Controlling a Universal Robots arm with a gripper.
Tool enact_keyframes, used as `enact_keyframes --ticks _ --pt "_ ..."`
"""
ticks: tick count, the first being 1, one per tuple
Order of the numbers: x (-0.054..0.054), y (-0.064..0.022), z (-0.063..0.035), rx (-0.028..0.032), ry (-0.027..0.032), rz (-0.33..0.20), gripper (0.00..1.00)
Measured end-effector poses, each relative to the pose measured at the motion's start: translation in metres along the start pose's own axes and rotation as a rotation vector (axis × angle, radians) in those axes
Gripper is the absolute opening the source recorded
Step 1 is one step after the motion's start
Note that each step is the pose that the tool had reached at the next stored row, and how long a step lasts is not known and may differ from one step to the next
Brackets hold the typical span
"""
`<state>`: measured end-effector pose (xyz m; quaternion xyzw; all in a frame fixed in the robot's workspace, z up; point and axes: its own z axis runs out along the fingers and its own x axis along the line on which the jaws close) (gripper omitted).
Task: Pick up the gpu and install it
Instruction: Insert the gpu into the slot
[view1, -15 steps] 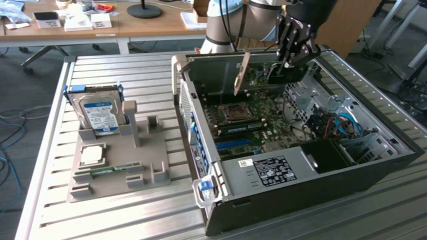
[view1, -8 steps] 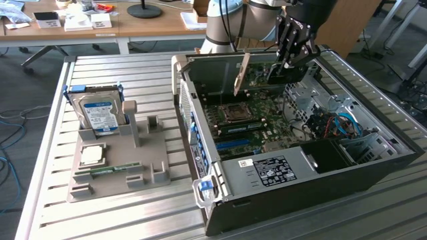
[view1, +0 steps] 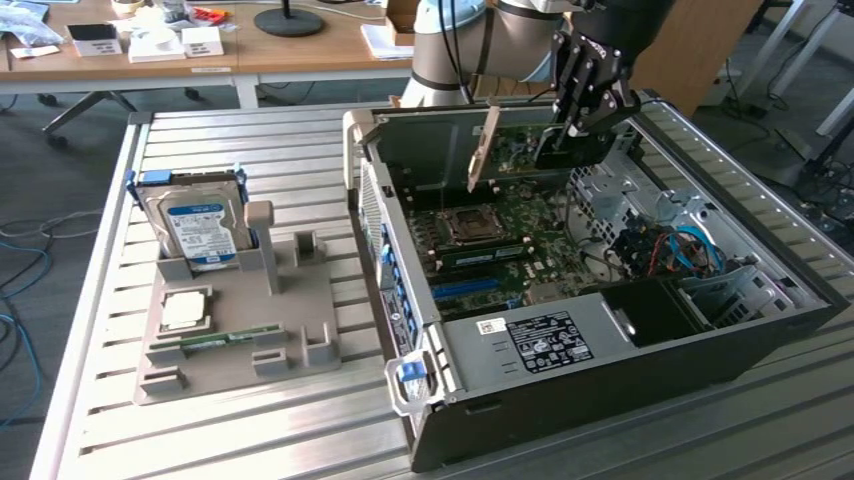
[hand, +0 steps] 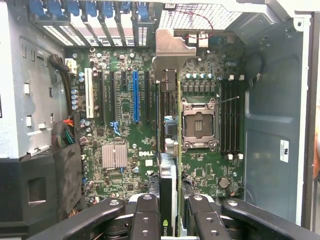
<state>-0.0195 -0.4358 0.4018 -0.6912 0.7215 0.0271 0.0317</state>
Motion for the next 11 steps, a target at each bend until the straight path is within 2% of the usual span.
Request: enact_keyframes --ticks 11 --pt "0.0024 0.0 0.005 0.0 0.0 0.0 0.27"
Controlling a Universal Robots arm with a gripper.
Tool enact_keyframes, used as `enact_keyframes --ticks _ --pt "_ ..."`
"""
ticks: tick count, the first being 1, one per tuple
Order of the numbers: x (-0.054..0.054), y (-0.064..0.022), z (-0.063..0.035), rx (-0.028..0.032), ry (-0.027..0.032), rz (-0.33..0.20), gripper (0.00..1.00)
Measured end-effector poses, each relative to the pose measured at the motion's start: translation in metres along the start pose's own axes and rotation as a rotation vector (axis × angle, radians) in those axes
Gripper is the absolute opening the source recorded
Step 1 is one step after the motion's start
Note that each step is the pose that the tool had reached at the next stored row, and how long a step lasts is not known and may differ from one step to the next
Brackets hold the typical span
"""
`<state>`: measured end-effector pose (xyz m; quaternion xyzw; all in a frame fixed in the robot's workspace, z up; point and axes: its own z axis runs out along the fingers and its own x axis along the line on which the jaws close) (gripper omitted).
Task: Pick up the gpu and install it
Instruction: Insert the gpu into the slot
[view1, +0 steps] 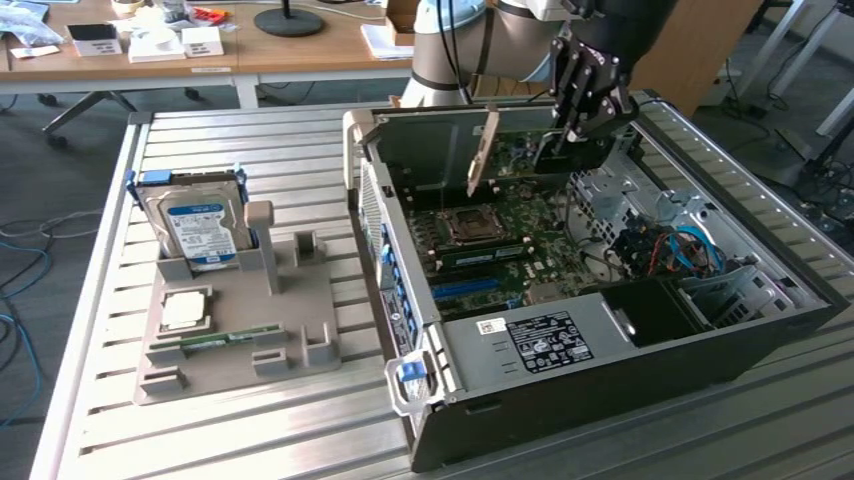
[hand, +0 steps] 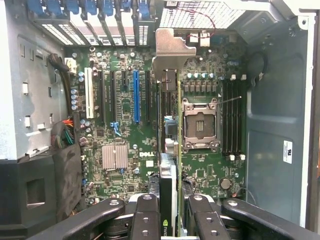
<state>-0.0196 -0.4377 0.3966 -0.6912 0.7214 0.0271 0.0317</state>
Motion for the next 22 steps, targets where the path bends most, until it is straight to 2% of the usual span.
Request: enact_keyframes --ticks 6,22 --pt "0.0072 -0.0001 0.0008 -0.0001 0.0 0.0 0.27" --pt "0.0099 0.0 0.0073 -0.0001 0.0 0.0 0.27"
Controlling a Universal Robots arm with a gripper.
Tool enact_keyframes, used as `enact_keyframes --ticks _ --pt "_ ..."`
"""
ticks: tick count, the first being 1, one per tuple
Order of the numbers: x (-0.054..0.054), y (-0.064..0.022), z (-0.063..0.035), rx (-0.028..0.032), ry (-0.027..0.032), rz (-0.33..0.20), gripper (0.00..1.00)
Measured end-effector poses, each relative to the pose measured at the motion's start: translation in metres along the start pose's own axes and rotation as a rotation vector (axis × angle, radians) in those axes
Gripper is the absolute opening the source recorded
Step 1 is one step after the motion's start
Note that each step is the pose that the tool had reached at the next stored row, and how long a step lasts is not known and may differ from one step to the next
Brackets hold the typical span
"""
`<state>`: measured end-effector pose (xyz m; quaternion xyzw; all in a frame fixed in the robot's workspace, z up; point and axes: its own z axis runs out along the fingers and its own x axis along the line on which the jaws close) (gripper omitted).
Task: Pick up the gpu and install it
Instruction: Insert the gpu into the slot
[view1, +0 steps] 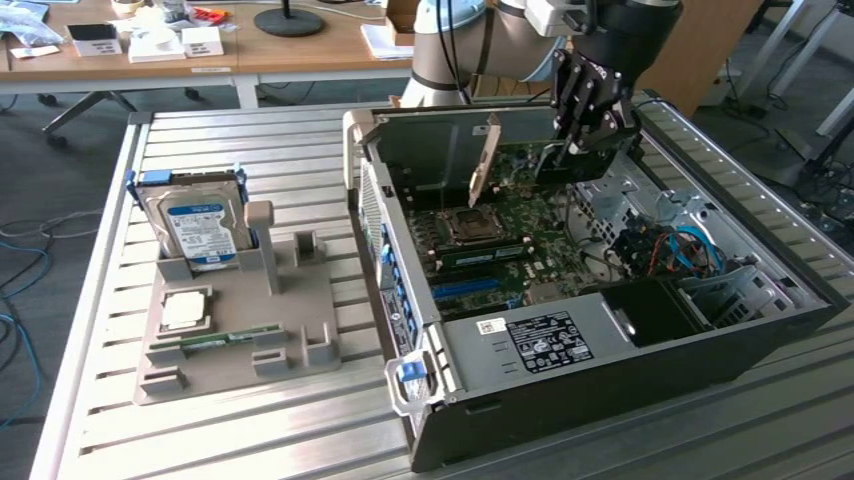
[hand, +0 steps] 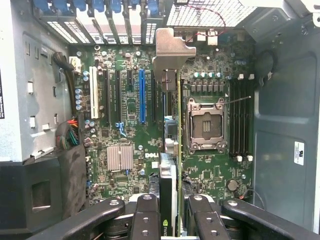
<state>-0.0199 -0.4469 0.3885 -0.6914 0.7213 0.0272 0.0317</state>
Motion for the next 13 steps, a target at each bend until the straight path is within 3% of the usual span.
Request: enact_keyframes --ticks 13 --pt "0.0005 0.0 0.0056 0.0001 -0.0001 -0.001 0.27"
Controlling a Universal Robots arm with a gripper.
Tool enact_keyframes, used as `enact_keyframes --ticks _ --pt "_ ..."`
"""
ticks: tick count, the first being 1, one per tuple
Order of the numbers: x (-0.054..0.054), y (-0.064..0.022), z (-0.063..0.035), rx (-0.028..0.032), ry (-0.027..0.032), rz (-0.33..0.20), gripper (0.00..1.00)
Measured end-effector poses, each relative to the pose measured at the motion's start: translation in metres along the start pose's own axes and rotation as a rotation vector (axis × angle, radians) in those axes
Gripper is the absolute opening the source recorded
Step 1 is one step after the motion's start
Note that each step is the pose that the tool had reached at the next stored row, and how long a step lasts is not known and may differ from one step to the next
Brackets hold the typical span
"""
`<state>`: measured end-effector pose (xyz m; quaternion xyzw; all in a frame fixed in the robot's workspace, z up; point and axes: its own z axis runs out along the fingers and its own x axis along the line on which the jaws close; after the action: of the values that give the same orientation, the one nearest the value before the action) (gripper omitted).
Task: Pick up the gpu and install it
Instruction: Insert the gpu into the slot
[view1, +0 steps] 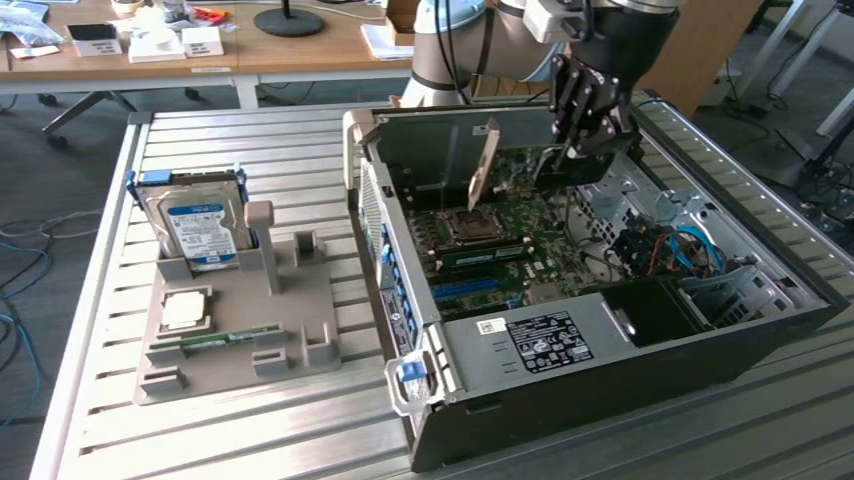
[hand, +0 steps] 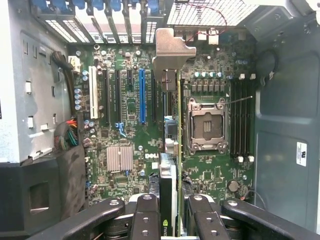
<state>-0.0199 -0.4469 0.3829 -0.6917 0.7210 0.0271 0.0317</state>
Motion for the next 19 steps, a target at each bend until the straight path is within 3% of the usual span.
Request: enact_keyframes --ticks 11,19 --pt "0.01 0.0018 0.0072 -0.0005 -0.0001 -0.006 0.27" --pt "0.011 0.0019 0.0081 -0.0006 0.0 -0.006 0.27"
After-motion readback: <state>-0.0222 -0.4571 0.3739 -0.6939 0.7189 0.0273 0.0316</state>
